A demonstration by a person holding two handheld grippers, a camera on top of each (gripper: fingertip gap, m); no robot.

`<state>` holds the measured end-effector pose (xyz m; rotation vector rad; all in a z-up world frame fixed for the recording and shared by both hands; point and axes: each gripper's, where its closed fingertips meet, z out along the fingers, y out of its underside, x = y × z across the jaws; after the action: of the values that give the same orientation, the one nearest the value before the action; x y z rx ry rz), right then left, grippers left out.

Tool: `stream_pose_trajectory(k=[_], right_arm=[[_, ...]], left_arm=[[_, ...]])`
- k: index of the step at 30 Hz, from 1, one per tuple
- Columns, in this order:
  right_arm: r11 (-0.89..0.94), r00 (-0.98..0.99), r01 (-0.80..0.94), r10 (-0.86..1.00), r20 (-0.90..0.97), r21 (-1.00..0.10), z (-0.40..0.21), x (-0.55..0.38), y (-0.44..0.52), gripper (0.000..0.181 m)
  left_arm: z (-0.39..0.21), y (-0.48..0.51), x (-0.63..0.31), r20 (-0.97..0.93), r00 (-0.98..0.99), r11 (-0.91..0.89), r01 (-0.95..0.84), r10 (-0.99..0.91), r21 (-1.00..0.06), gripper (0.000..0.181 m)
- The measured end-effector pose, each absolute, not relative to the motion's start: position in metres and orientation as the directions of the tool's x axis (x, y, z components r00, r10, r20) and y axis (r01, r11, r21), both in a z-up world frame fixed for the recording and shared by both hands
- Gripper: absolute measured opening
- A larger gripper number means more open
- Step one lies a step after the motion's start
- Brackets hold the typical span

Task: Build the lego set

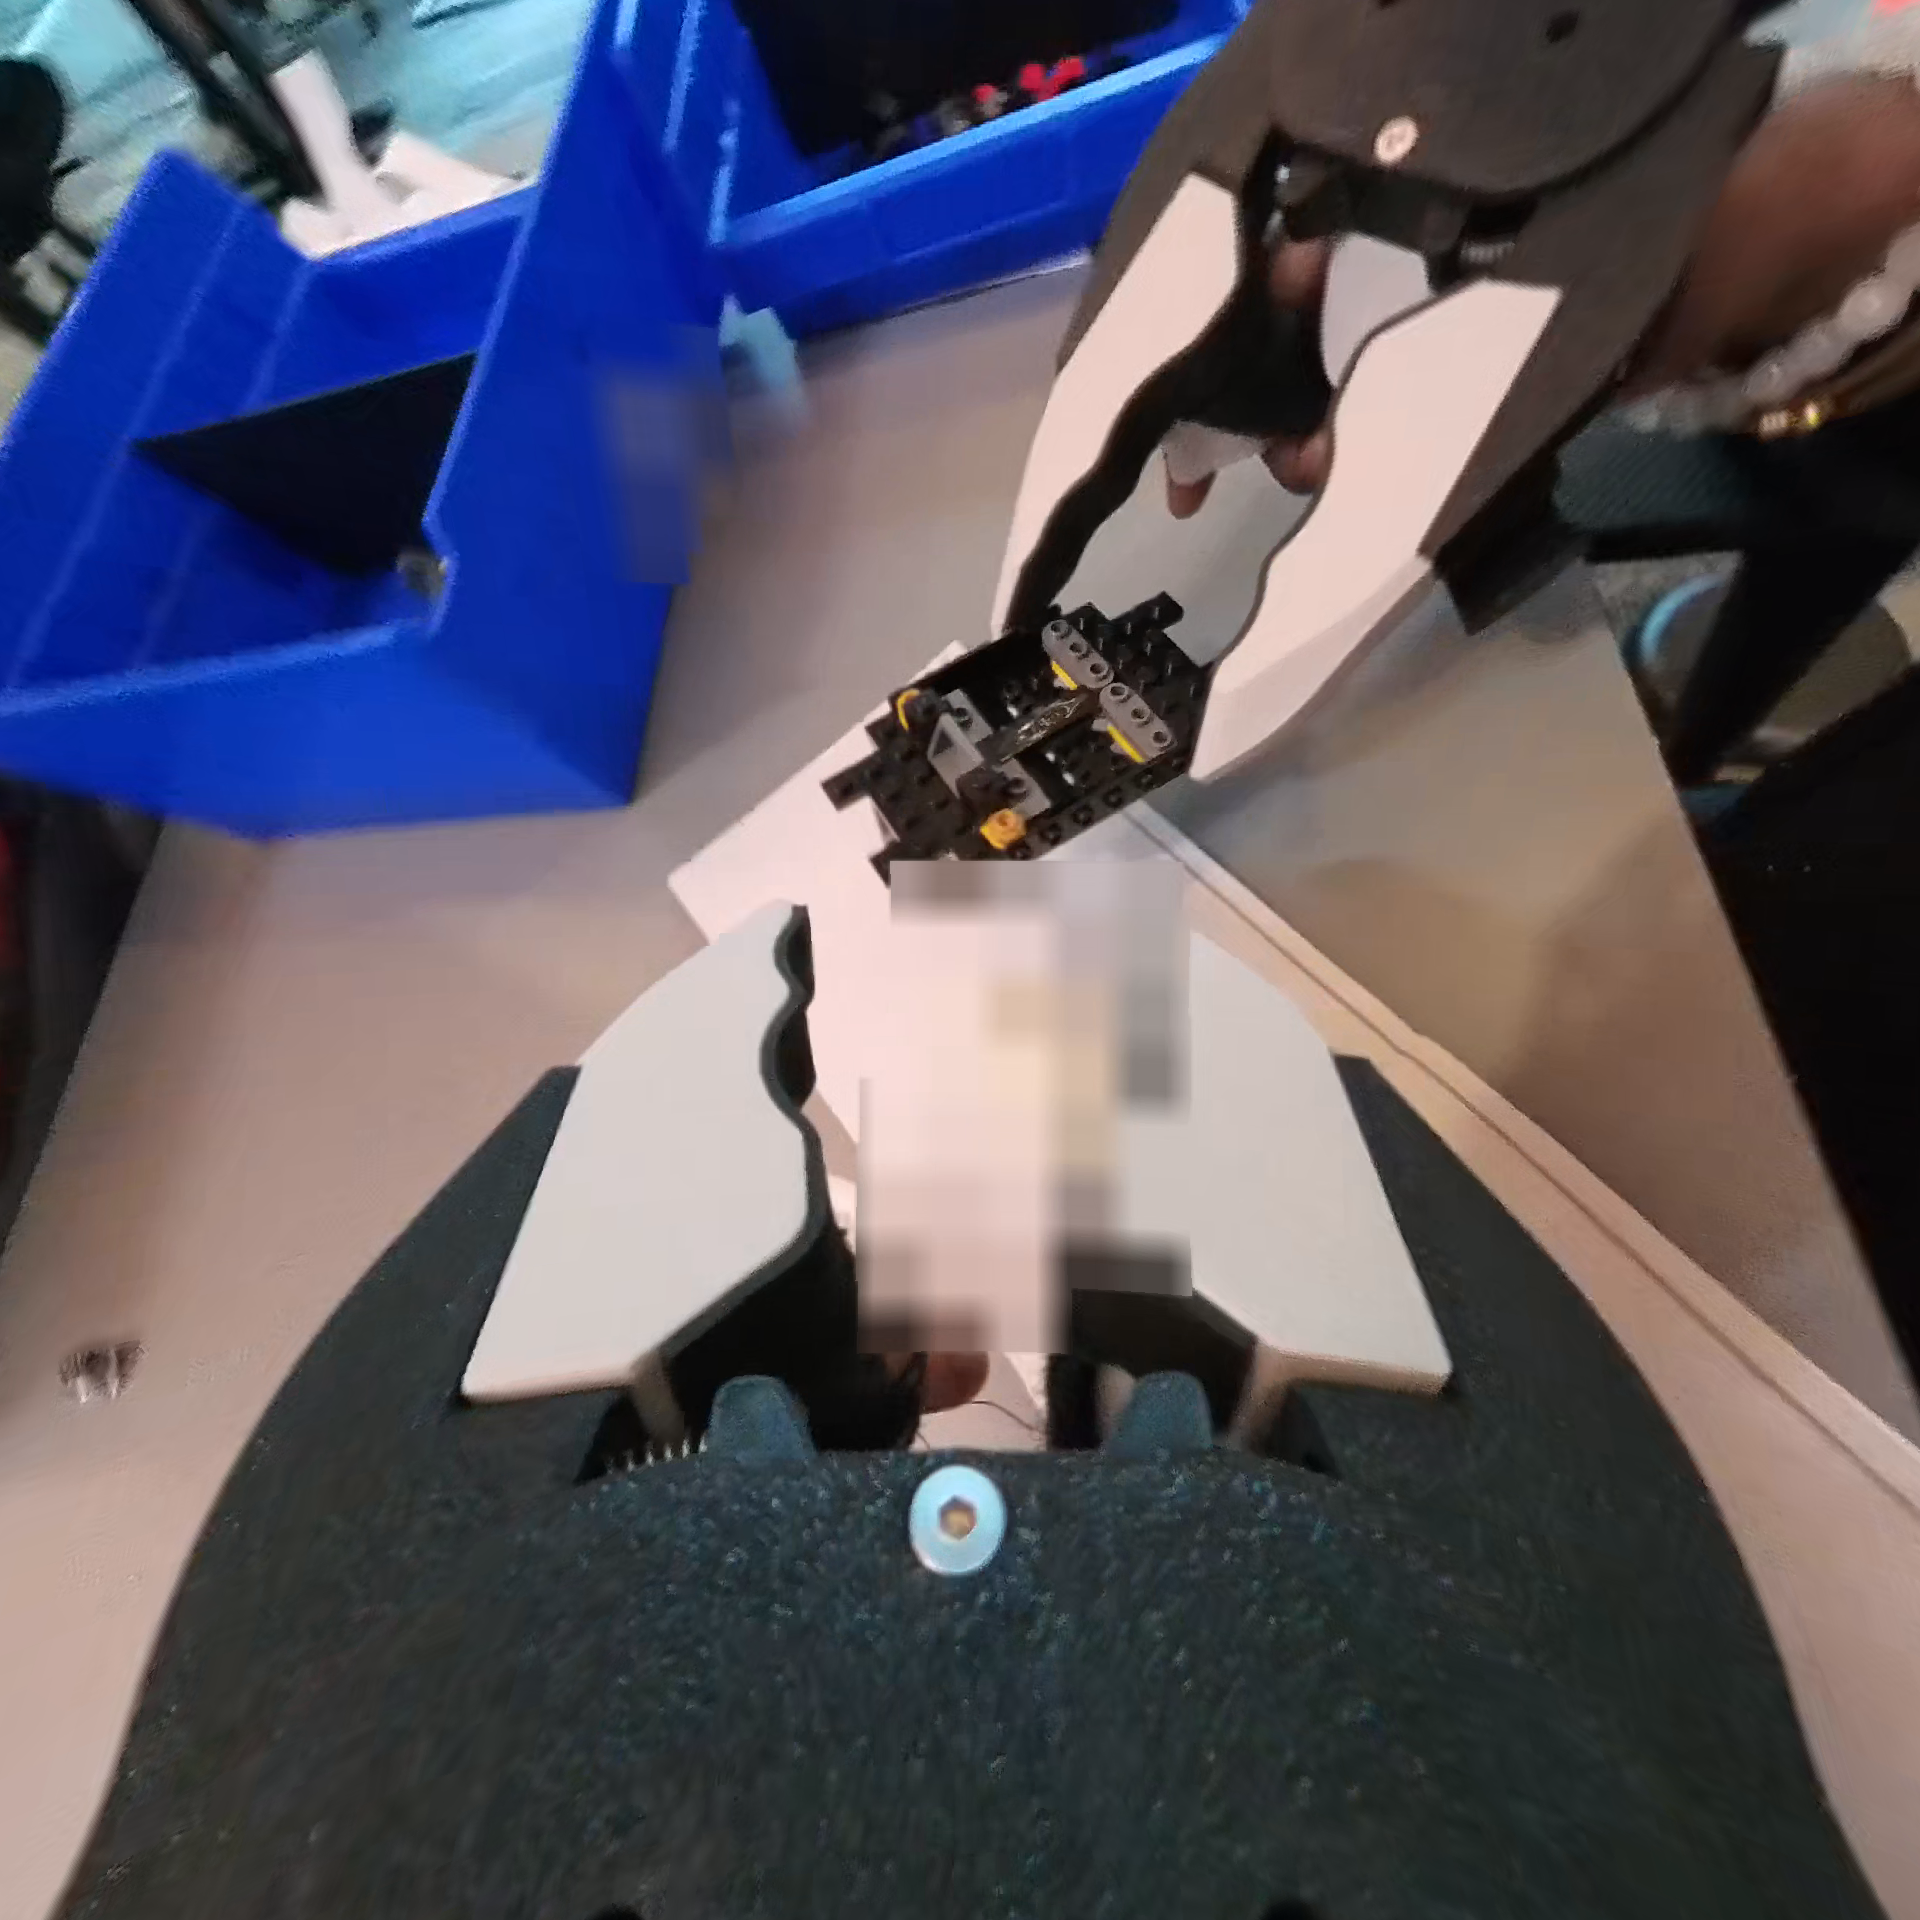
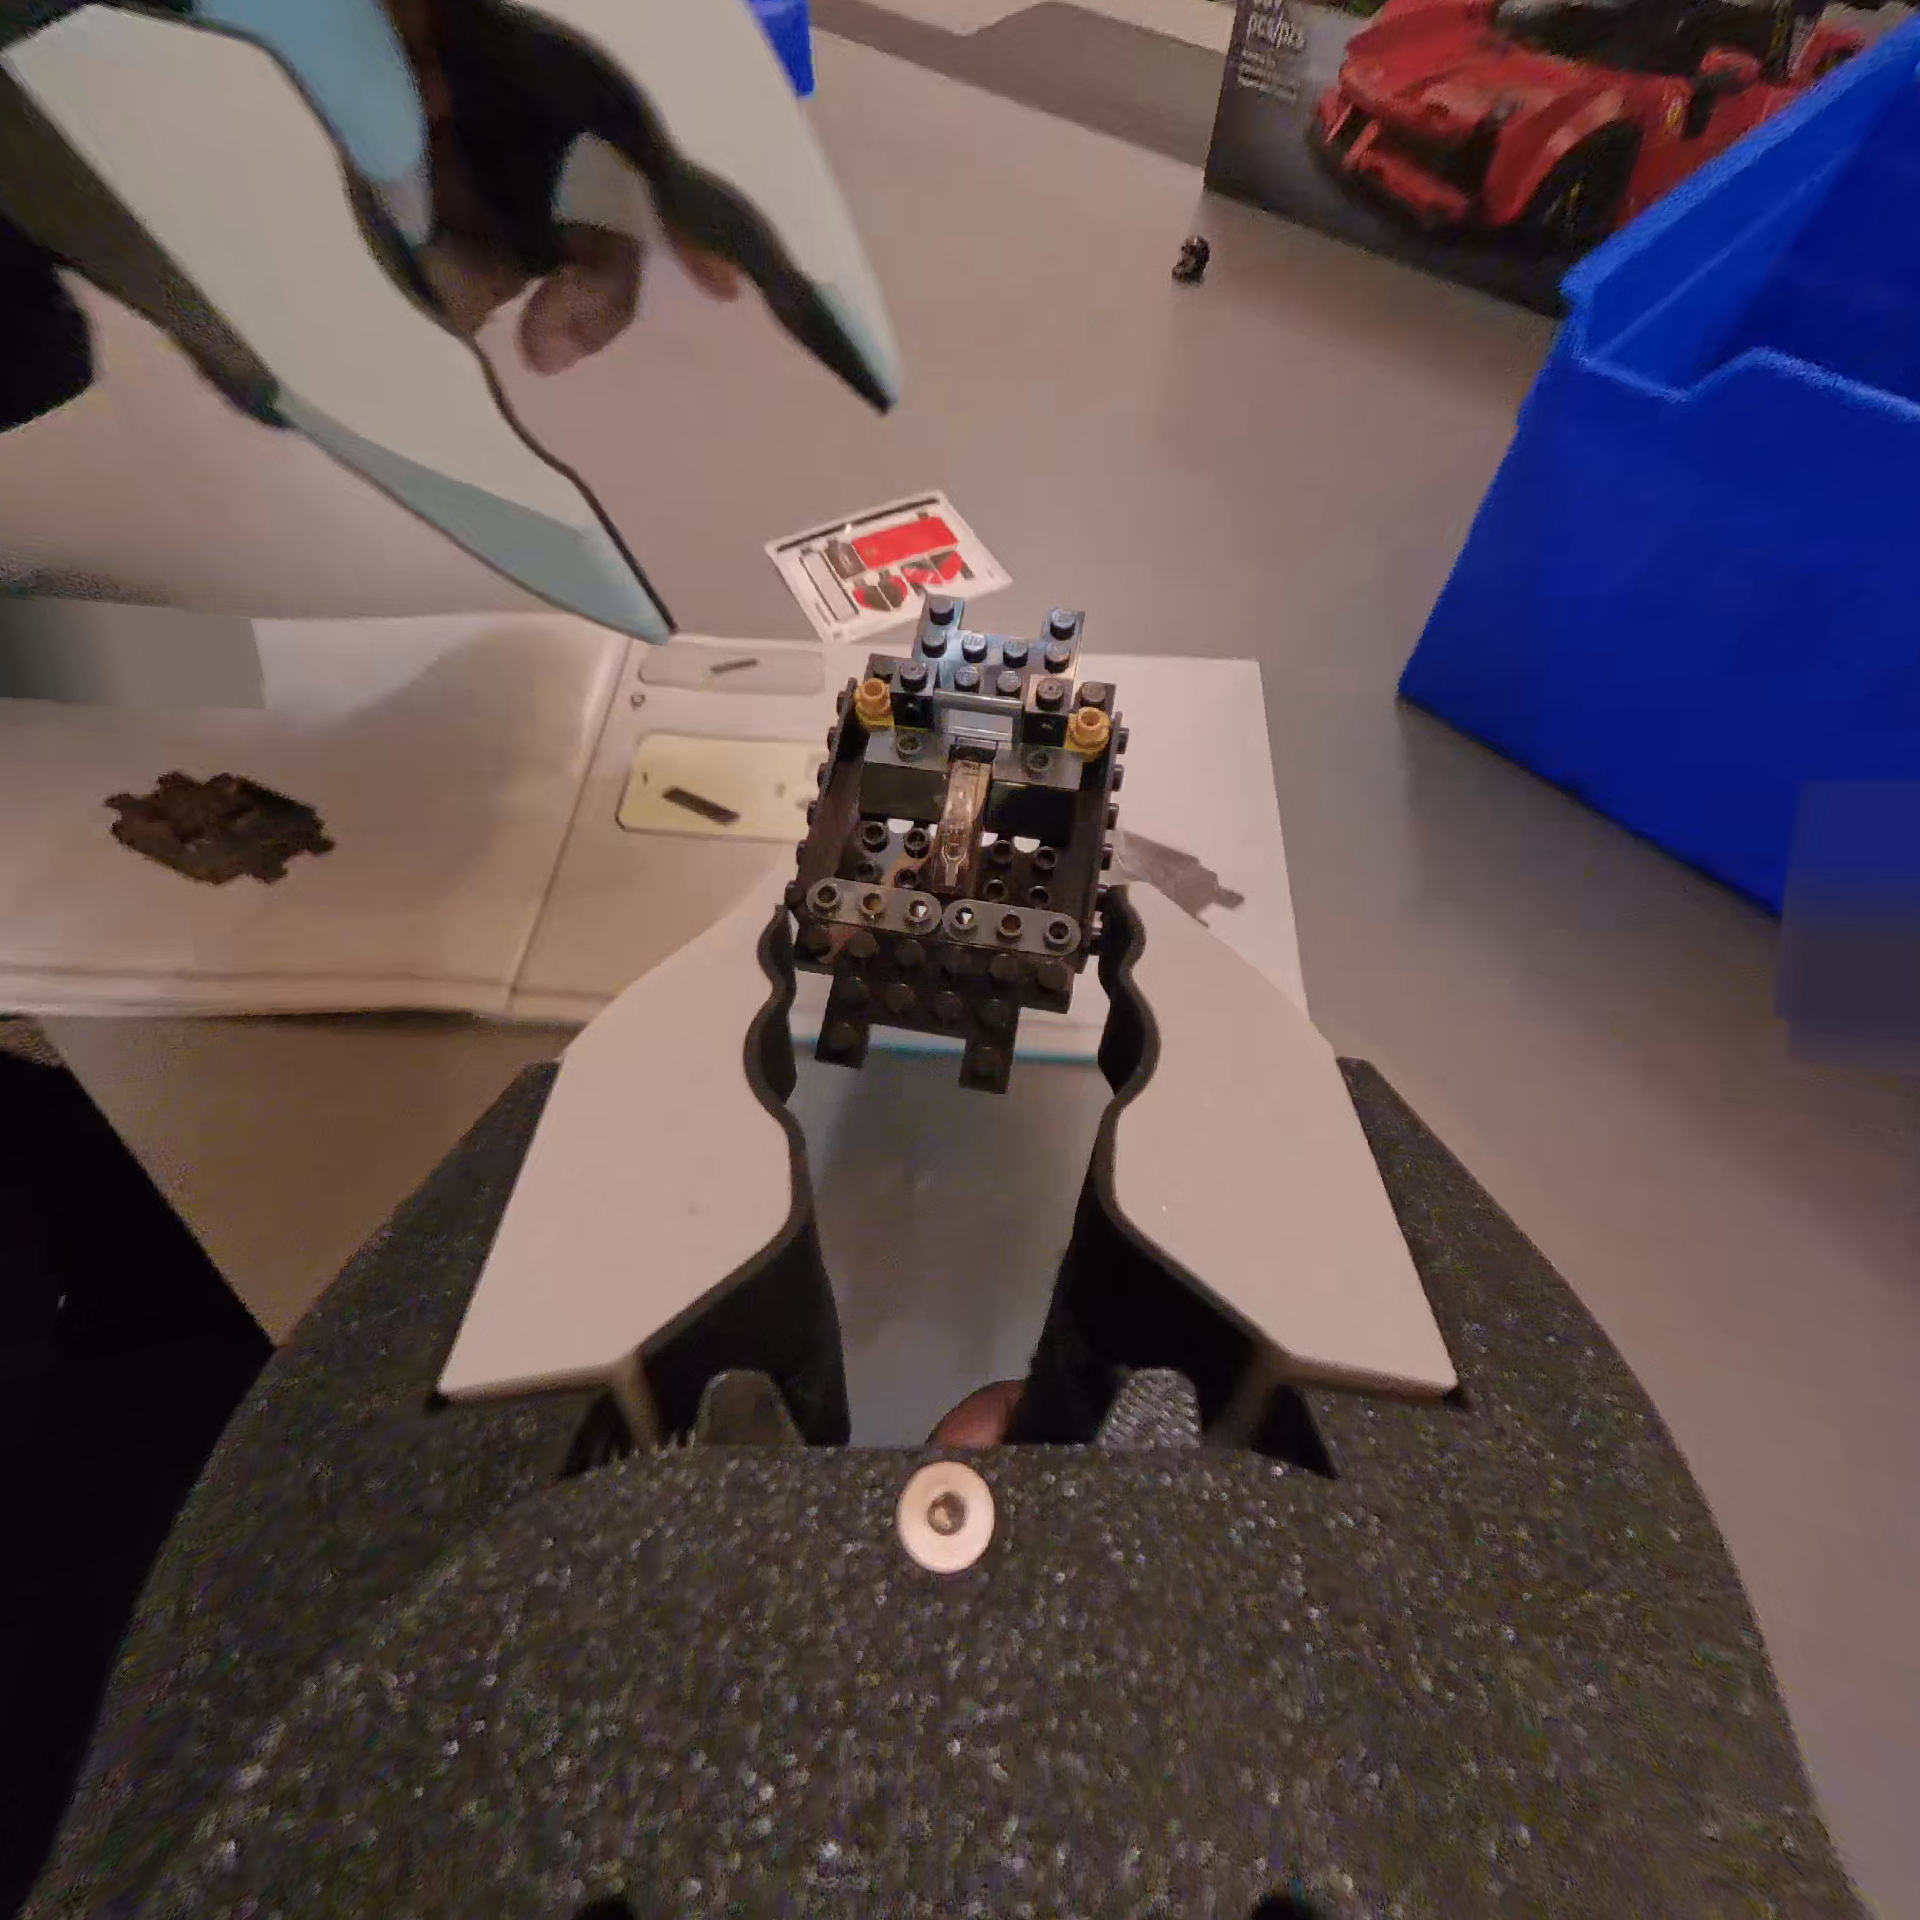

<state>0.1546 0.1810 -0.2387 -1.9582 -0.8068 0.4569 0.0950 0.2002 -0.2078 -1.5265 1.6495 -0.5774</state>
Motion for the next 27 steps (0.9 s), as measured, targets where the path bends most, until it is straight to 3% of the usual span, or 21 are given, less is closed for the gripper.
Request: stream_pose_trajectory(k=[3, 5, 8, 10, 18, 22, 24, 27], right_arm=[[-0.251, 0.713, 0.361, 0.695, 0.092, -0.898, -0.227, 0.127, 0.183, 0.057], [-0.146, 0.702, 0.391, 0.686, 0.192, -0.909, -0.213, 0.11, 0.182, 0.057], [-0.007, 0.685, 0.434, 0.652, 0.325, -0.901, -0.191, 0.09, 0.177, 0.057], [0.068, 0.672, 0.436, 0.639, 0.375, -0.897, -0.176, 0.079, 0.17, 0.057], [0.081, 0.607, 0.466, 0.695, 0.385, -0.881, -0.173, 0.064, 0.149, 0.053], [-0.011, 0.398, 0.487, 0.893, 0.211, -0.873, -0.187, 0.071, 0.132, 0.076], [0.043, 0.269, 0.497, 0.942, 0.202, -0.867, -0.183, 0.078, 0.13, 0.084], [0.275, 0.119, 0.524, 0.913, 0.389, -0.806, -0.176, 0.078, 0.138, 0.083]], left_arm=[[-0.207, 0.195, 0.069, -0.12, 0.251, -0.029, -0.518, -0.96, -0.855, 0.06], [-0.202, 0.19, 0.058, 0.065, 0.349, -0.195, -0.352, -0.935, -0.915, 0.061], [-0.179, 0.175, 0.052, 0.376, 0.278, -0.404, -0.045, -0.884, -0.914, 0.04], [-0.173, 0.168, 0.051, 0.484, 0.23, -0.492, 0.027, -0.844, -0.87, 0.036], [-0.166, 0.151, 0.049, 0.493, 0.112, -0.494, 0.017, -0.863, -0.869, 0.012], [-0.175, 0.143, 0.039, 0.58, 0.012, -0.577, -0.124, -0.815, -0.808, 0.011], [-0.182, 0.142, 0.036, 0.624, 0.001, -0.608, -0.224, -0.782, -0.762, 0.011], [-0.187, 0.139, 0.04, 0.693, -0.026, -0.645, -0.342, -0.72, -0.683, 0.011]])
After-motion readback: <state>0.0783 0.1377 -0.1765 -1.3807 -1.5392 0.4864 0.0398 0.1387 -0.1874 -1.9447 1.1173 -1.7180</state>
